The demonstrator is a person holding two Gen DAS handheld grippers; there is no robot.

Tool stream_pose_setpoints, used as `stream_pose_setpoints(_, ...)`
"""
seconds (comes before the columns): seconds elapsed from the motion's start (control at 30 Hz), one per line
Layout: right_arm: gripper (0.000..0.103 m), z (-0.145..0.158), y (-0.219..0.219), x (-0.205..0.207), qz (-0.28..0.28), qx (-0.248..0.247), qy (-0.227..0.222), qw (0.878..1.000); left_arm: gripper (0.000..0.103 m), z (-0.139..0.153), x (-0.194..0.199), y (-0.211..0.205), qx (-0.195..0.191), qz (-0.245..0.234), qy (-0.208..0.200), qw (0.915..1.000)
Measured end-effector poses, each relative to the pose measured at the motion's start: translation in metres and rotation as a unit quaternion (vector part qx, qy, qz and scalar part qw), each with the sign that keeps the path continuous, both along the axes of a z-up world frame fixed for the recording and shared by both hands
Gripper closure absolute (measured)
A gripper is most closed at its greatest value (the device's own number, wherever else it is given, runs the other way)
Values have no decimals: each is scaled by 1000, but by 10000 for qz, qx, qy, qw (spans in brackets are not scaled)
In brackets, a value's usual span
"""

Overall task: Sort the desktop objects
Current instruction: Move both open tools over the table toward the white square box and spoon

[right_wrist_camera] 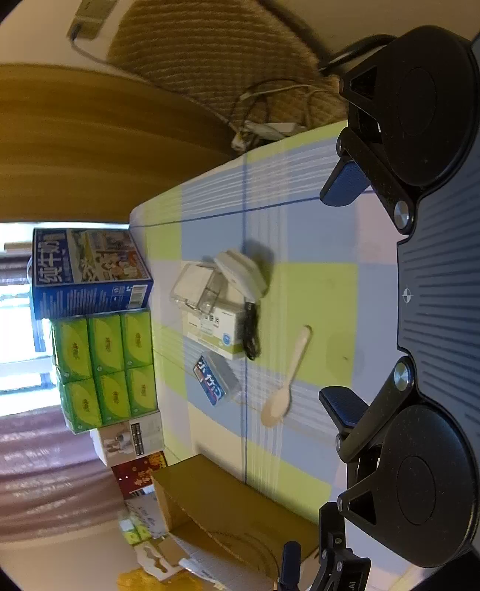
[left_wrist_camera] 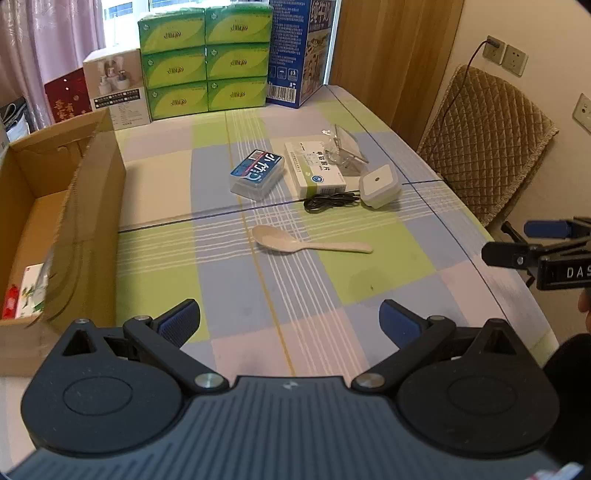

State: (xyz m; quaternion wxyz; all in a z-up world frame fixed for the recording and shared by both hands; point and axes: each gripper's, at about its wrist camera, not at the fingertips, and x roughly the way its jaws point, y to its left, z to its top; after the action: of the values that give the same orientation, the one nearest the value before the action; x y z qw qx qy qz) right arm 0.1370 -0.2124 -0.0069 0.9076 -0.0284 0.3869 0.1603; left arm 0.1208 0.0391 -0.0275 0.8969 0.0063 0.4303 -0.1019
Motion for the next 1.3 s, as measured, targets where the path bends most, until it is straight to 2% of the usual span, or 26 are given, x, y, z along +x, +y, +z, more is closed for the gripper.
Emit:
stream_pose_setpoints(0.33,2,-39,0,66,209,-342,4,9992,2,-44,54,-3,94,34,210,9997)
stream_pose_setpoints(0.67,2,-84,13,106,323,-580,261,9975,2,-82,90,-1,199,2,311,9993)
stream_pose_setpoints(1.07,2,-88,16,147,74,-430,-156,9989,2,-94,114,2,27,30,170,9998)
stream_pose_setpoints(1.3,2,-99,34,159,315,-811,-378,9955,2,-103,120,8,-68,67,250,9996)
